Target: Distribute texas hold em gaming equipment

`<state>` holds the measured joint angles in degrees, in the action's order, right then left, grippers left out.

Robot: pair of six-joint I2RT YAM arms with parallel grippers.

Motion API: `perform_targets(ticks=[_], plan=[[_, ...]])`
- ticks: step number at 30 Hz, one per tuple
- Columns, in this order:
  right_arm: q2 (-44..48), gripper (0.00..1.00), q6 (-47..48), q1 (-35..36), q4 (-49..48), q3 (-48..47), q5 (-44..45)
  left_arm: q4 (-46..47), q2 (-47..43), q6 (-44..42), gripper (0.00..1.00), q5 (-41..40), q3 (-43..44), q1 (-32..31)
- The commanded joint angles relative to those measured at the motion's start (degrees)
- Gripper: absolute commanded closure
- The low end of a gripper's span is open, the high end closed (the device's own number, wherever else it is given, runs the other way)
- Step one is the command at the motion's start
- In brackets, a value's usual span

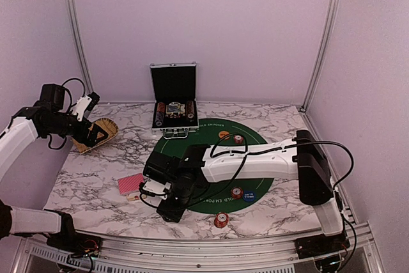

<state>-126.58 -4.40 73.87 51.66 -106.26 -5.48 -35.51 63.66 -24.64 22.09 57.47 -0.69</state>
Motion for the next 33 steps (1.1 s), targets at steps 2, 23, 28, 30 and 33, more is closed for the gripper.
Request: perform_targets(ticks=[2, 23, 28, 30, 33], plan=[[-0.6, 0.40, 0.5, 0.7, 1.3, -2.3, 1.4, -2.3, -0.9, -0.1, 0.01, 0.6, 1.1, 0.2], [-1.4, 0.44, 0.7, 1.1, 0.7, -1.7, 2.9, -2.5, -1.1, -0.1, 0.01, 0.4, 1.3, 0.3], [-1.6, 0.43, 0.8, 1.2, 0.6, -1.5, 2.6, -2.5, -1.0, -0.4, 0.01, 0.3, 1.3, 0.3], [-1.6, 0.43, 0.8, 1.2, 0.4, -1.4, 2.5, -2.5, -1.1, -0.3, 0.01, 0.3, 1.4, 0.3], [-1.7, 0.45, 0.7, 1.2, 0.1, -1.1, 2.8, -2.5, -1.1, -0.3, 0.01, 0.3, 1.4, 0.3]])
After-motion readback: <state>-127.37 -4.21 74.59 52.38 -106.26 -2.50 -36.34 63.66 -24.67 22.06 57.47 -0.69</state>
